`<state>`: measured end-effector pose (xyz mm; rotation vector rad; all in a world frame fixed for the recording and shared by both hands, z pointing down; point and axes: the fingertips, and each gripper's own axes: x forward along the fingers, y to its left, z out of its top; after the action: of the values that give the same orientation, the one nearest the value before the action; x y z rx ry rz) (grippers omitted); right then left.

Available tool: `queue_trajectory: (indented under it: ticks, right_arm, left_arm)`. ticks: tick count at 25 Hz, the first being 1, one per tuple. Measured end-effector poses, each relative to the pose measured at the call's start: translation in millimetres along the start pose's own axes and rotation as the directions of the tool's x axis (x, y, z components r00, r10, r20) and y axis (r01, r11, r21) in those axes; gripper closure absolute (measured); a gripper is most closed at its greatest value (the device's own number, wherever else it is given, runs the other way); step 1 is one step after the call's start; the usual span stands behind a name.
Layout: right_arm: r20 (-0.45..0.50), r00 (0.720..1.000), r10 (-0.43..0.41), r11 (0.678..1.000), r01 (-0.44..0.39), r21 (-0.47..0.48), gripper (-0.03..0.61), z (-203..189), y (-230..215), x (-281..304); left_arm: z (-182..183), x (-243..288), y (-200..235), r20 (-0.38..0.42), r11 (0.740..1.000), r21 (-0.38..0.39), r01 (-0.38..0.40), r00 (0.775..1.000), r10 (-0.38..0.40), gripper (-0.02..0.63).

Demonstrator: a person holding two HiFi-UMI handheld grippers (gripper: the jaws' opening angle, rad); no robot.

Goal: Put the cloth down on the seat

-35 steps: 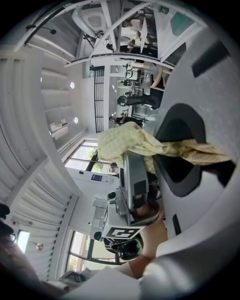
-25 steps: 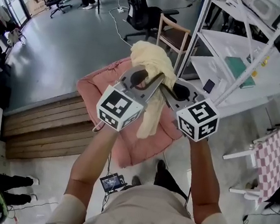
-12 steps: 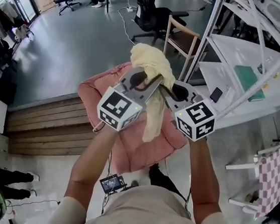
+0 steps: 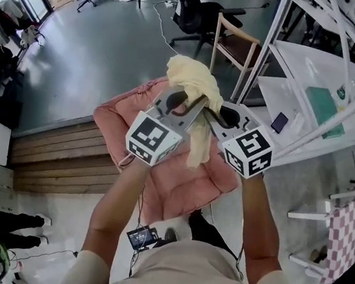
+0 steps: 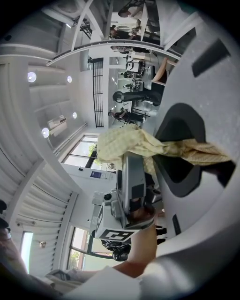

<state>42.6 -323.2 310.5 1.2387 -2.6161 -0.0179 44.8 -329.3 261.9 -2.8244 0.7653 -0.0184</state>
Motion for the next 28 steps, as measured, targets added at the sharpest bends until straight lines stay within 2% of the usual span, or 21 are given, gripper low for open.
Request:
queue_trajectory:
  ticks: [11,28]
  right_arm:
    - [-0.023,0.999,0.025,0.999,-0.025,0.023,0.525,-37.9,-46.2,48.6]
    - [-0.071,0.997,0.043,0.998,-0.039,0.047,0.517,-108.5,-96.5,142.4]
  left_arm:
    - [-55.8,42.8,39.9,-0.049,1.0,0.007,-0.013,0.999,0.013,0.545]
    - [-158.2,86.8,110.0,-0.136,0.998,-0.046,-0.049,0.99,0.042,0.545]
